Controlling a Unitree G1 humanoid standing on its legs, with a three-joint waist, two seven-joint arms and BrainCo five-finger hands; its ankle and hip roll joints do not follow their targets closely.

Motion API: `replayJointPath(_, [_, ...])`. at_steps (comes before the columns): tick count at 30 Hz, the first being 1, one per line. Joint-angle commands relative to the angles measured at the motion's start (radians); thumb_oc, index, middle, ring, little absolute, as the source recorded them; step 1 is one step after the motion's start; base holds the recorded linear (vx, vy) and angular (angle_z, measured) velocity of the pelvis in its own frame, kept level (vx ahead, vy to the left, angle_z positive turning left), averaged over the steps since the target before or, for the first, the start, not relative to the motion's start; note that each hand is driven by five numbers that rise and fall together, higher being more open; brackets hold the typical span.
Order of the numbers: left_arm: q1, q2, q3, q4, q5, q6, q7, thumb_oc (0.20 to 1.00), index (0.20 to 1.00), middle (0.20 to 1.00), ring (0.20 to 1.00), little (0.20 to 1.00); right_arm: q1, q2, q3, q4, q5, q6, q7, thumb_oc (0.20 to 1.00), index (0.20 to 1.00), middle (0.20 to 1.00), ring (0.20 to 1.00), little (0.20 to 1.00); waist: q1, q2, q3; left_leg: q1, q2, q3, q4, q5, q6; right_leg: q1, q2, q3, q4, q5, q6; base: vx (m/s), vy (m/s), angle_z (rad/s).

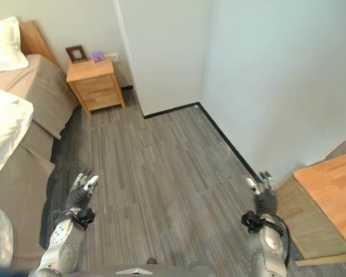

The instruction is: Making the bed.

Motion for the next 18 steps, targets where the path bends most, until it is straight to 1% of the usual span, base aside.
replayJointPath(1, [-0.057,0.061,0.100,-0.054,0.034,-0.036,0.001,1.000,1.000,1.000,1.000,1.000,-0.047,-0.018,0.049,-0.064,-0.013,0.003,0.040,1.000,1.000,1.000,1.000,1.000,0.006,-0.085,0.025,0.085,0.067,0.039,0.053,-0.012,-0.021,0.106,-0.006,-0.026,-0.303,0.209,0.022,-0.02,0.084,0.00])
replayJointPath(2, [-0.057,0.059,0.109,-0.048,0.046,-0.034,0.011,1.000,1.000,1.000,1.000,1.000,-0.055,-0.033,0.060,-0.067,-0.045,0.016,0.050,1.000,1.000,1.000,1.000,1.000,0.012,-0.088,0.025,0.085,0.061,0.028,0.056,-0.014,-0.018,0.110,-0.011,-0.026,-0.300,0.206,0.022,-0.02,0.083,0.08])
replayJointPath(3, [-0.046,0.050,0.130,-0.055,0.064,-0.037,0.029,1.000,1.000,1.000,1.000,1.000,-0.069,-0.040,0.063,-0.080,-0.055,0.017,0.065,1.000,1.000,1.000,1.000,1.000,0.027,-0.093,0.024,0.085,0.055,0.014,0.060,-0.019,-0.011,0.120,-0.021,-0.030,-0.296,0.205,0.022,-0.02,0.083,0.16])
replayJointPath(4, [-0.045,0.049,0.131,-0.056,0.065,-0.036,0.030,1.000,1.000,1.000,1.000,1.000,-0.069,-0.041,0.064,-0.080,-0.055,0.017,0.066,1.000,1.000,1.000,1.000,1.000,0.026,-0.094,0.025,0.086,0.055,0.013,0.060,-0.020,-0.011,0.121,-0.021,-0.031,-0.296,0.205,0.022,-0.02,0.087,0.29])
replayJointPath(6, [-0.014,0.038,0.174,-0.073,0.091,-0.056,0.065,1.000,1.000,1.000,1.000,1.000,-0.115,-0.049,0.066,-0.086,-0.090,0.003,0.059,1.000,1.000,1.000,1.000,1.000,0.053,-0.103,0.020,0.083,0.043,-0.007,0.069,-0.029,-0.002,0.130,-0.034,-0.040,-0.290,0.208,0.027,-0.01,0.083,0.33])
replayJointPath(7, [-0.014,0.038,0.175,-0.074,0.091,-0.056,0.066,1.000,1.000,1.000,1.000,1.000,-0.116,-0.049,0.067,-0.085,-0.090,0.002,0.059,1.000,1.000,1.000,1.000,1.000,0.052,-0.104,0.021,0.083,0.043,-0.008,0.070,-0.029,-0.002,0.131,-0.034,-0.041,-0.290,0.208,0.027,-0.02,0.109,0.23])
replayJointPath(9, [-0.001,0.031,0.208,-0.095,0.086,-0.068,0.088,1.000,1.000,1.000,1.000,1.000,-0.161,-0.053,0.104,-0.080,-0.106,-0.001,0.063,1.000,1.000,1.000,1.000,1.000,0.084,-0.113,0.025,0.070,0.031,-0.026,0.091,-0.042,0.009,0.126,-0.049,-0.054,-0.264,0.208,0.034,-0.04,0.089,0.21])
replayJointPath(10, [0.000,0.030,0.209,-0.096,0.087,-0.068,0.089,1.000,1.000,1.000,1.000,1.000,-0.162,-0.053,0.104,-0.079,-0.106,-0.002,0.063,1.000,1.000,1.000,1.000,1.000,0.083,-0.114,0.025,0.068,0.031,-0.026,0.094,-0.043,0.009,0.125,-0.050,-0.054,-0.262,0.207,0.034,-0.06,0.114,0.28])
replayJointPath(11, [0.000,0.045,0.216,-0.108,0.143,-0.068,0.097,1.000,1.000,1.000,1.000,1.000,-0.181,-0.059,0.138,-0.092,-0.130,0.004,0.085,1.000,1.000,1.000,1.000,1.000,0.106,-0.114,0.036,0.062,0.020,-0.041,0.102,-0.046,0.024,0.096,-0.069,-0.061,-0.185,0.206,0.045,-0.06,0.111,0.29])
replayJointPath(13, [-0.011,0.058,0.206,-0.101,0.169,-0.068,0.096,1.000,1.000,1.000,1.000,1.000,-0.176,-0.058,0.145,-0.103,-0.147,0.011,0.100,1.000,1.000,1.000,1.000,1.000,0.108,-0.110,0.050,0.061,0.012,-0.064,0.102,-0.041,0.035,0.055,-0.081,-0.051,-0.082,0.221,0.060,-0.07,0.109,0.36])
replayJointPath(14, [-0.027,0.066,0.195,-0.091,0.167,-0.071,0.095,1.000,1.000,1.000,1.000,1.000,-0.172,-0.059,0.148,-0.117,-0.165,0.010,0.107,1.000,1.000,1.000,1.000,1.000,0.100,-0.110,0.060,0.063,0.005,-0.097,0.101,-0.038,0.036,0.036,-0.074,-0.011,-0.031,0.230,0.068,-0.05,0.056,0.63])
replayJointPath(15, [-0.039,0.067,0.181,-0.082,0.164,-0.075,0.094,1.000,1.000,1.000,1.000,1.000,-0.168,-0.058,0.150,-0.122,-0.173,0.007,0.103,1.000,1.000,1.000,1.000,1.000,0.090,-0.107,0.061,0.058,0.003,-0.121,0.098,-0.031,0.036,0.021,-0.052,0.030,-0.032,0.227,0.064,0.00,0.012,1.31])
replayJointPath(16, [-0.059,0.061,0.166,-0.070,0.153,-0.083,0.090,1.000,1.000,1.000,1.000,1.000,-0.156,-0.059,0.155,-0.128,-0.185,0.003,0.103,1.000,1.000,1.000,1.000,1.000,0.080,-0.101,0.057,0.064,0.008,-0.142,0.082,-0.023,0.028,0.020,-0.016,0.061,-0.092,0.187,0.038,0.03,-0.029,1.33])
replayJointPath(18, [-0.052,0.051,0.168,-0.082,0.133,-0.086,0.087,1.000,1.000,1.000,1.000,1.000,-0.137,-0.064,0.163,-0.132,-0.194,0.000,0.111,1.000,1.000,1.000,1.000,1.000,0.084,-0.107,0.054,0.072,0.012,-0.147,0.082,-0.027,0.020,0.033,-0.018,0.026,-0.143,0.192,0.026,0.07,-0.076,0.70])
